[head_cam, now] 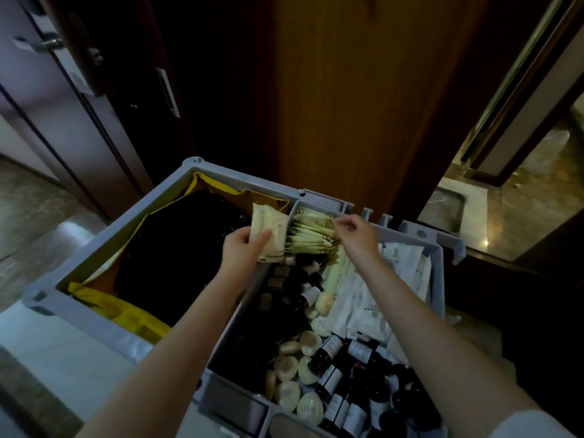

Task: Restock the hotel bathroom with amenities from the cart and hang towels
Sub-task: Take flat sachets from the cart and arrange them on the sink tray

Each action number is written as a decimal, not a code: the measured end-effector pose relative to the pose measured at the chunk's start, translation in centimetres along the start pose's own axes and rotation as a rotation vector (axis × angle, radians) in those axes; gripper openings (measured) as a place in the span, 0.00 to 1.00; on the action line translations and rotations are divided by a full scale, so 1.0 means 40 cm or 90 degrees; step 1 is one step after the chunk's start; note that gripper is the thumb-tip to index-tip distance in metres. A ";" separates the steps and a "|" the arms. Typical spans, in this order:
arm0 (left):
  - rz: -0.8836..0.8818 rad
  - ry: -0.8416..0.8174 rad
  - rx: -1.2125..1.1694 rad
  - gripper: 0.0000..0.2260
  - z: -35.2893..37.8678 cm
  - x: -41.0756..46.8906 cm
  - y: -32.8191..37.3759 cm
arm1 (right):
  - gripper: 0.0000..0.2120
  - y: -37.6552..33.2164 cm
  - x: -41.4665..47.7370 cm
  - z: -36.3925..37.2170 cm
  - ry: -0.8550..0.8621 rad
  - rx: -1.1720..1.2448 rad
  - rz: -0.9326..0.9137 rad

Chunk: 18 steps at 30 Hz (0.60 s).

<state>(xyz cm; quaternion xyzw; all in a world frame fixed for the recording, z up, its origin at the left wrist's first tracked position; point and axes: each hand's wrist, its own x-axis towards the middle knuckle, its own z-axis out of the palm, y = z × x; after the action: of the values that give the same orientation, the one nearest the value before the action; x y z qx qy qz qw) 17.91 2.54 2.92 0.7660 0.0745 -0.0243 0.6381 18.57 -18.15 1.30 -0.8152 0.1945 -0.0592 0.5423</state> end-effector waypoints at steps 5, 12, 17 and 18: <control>-0.002 0.064 0.022 0.09 -0.055 0.025 0.004 | 0.18 -0.038 0.113 0.039 -0.064 -0.490 -0.206; -0.024 0.083 -0.029 0.11 -0.085 0.030 0.001 | 0.12 -0.045 0.143 0.101 -0.075 -0.707 -0.244; -0.024 0.056 0.000 0.10 -0.062 0.028 -0.002 | 0.10 -0.035 0.132 0.059 0.048 -0.499 -0.205; -0.017 0.028 -0.013 0.10 -0.054 0.024 -0.002 | 0.09 -0.031 0.117 0.045 0.066 -0.416 -0.182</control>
<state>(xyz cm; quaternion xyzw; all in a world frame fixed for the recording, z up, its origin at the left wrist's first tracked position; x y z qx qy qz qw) 18.72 4.74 3.13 0.7587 0.0988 -0.0149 0.6438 23.75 -17.97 1.16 -0.9604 0.1146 -0.1104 0.2285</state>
